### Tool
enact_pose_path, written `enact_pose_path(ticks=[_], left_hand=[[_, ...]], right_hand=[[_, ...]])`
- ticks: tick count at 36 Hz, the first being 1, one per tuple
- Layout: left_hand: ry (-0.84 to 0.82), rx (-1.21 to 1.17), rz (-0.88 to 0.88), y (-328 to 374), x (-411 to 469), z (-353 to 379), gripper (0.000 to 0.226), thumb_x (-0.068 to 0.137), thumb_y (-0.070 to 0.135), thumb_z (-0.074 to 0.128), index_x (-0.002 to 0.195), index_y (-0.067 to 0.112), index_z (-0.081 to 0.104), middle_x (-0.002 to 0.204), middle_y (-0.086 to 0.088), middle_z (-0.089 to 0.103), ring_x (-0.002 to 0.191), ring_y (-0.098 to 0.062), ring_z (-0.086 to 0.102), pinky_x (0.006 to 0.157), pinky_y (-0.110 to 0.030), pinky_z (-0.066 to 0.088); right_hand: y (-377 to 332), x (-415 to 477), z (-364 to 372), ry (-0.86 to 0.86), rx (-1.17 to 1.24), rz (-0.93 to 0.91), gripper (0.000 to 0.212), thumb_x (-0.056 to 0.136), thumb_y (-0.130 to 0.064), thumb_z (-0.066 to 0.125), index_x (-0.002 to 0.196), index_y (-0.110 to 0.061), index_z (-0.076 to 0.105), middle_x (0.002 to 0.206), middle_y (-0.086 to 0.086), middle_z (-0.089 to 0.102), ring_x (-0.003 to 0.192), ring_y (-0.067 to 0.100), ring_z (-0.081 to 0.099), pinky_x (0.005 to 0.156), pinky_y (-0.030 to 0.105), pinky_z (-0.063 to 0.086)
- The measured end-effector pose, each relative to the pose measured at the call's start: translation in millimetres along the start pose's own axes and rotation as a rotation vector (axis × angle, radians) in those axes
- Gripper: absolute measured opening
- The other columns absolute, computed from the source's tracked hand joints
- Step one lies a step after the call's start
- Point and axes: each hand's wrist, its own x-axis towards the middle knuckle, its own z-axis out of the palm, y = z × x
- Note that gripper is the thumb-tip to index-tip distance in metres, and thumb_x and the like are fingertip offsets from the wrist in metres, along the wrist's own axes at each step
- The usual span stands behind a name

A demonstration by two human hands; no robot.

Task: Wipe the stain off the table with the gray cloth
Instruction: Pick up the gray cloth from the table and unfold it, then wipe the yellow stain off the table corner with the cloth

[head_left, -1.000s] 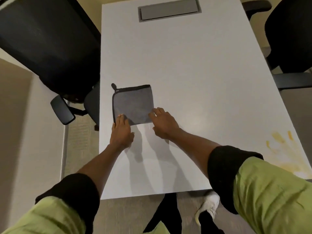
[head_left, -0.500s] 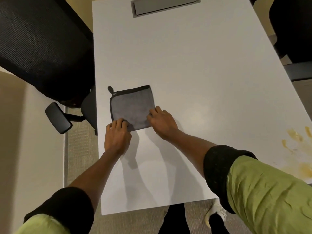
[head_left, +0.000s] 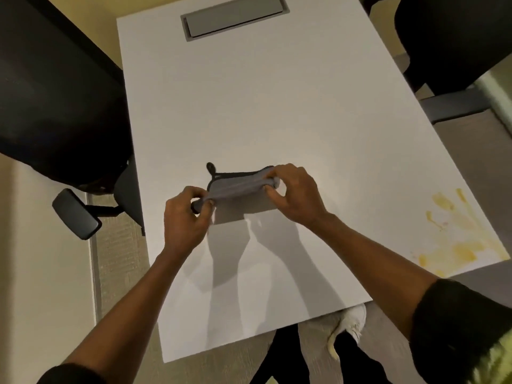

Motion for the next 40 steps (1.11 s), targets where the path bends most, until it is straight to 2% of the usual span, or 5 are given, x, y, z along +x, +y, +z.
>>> enact_pose_path(ticks=[4, 13, 22, 35, 40], left_hand=[[-0.082, -0.182, 0.051, 38.6, 11.7, 7.6, 0.007, 0.102, 0.013, 0.078, 0.108, 0.015, 0.075, 0.099, 0.013, 0.077, 0.098, -0.003, 0.068, 0.074, -0.015, 0.05], [-0.269, -0.243, 0.277, 125.8, 34.3, 46.2, 0.012, 0.1, 0.009, 0.077, 0.107, 0.018, 0.08, 0.098, 0.011, 0.081, 0.091, -0.008, 0.072, 0.079, -0.019, 0.054], [-0.12, -0.255, 0.509, 199.9, -2.7, 99.5, 0.017, 0.094, 0.005, 0.077, 0.11, 0.011, 0.08, 0.102, 0.0, 0.079, 0.087, -0.02, 0.069, 0.082, -0.027, 0.053], [-0.505, 0.2, 1.082, 147.0, -177.4, 234.8, 0.019, 0.102, 0.015, 0.066, 0.113, 0.007, 0.08, 0.109, -0.01, 0.076, 0.096, -0.03, 0.072, 0.076, -0.041, 0.057], [-0.628, 0.101, 0.859, 147.1, -206.1, 233.0, 0.027, 0.11, 0.035, 0.063, 0.123, 0.013, 0.073, 0.118, -0.004, 0.075, 0.101, -0.024, 0.07, 0.083, -0.038, 0.061]], right_hand=[[8.0, -11.6, -52.0, 0.125, 0.089, 0.081, 0.01, 0.097, -0.016, 0.073, 0.106, -0.016, 0.076, 0.102, -0.008, 0.079, 0.092, 0.012, 0.074, 0.085, 0.033, 0.059], [47.1, -41.0, -131.8, 0.334, -0.028, 0.159, 0.016, 0.098, -0.004, 0.07, 0.112, -0.011, 0.075, 0.106, -0.002, 0.079, 0.092, 0.014, 0.072, 0.083, 0.033, 0.061], [78.6, -87.4, -202.4, 0.495, -0.077, 0.252, 0.02, 0.089, 0.006, 0.068, 0.105, -0.005, 0.075, 0.1, 0.006, 0.078, 0.09, 0.022, 0.074, 0.079, 0.026, 0.062], [171.2, -277.7, -185.4, 0.048, -0.381, 0.502, 0.033, 0.065, 0.019, 0.081, 0.083, -0.008, 0.083, 0.096, 0.01, 0.077, 0.093, 0.031, 0.072, 0.07, 0.046, 0.065], [162.0, -294.2, -169.2, -0.132, -0.58, 0.75, 0.044, 0.061, 0.01, 0.089, 0.102, -0.004, 0.082, 0.106, 0.014, 0.076, 0.1, 0.038, 0.069, 0.071, 0.045, 0.063]])
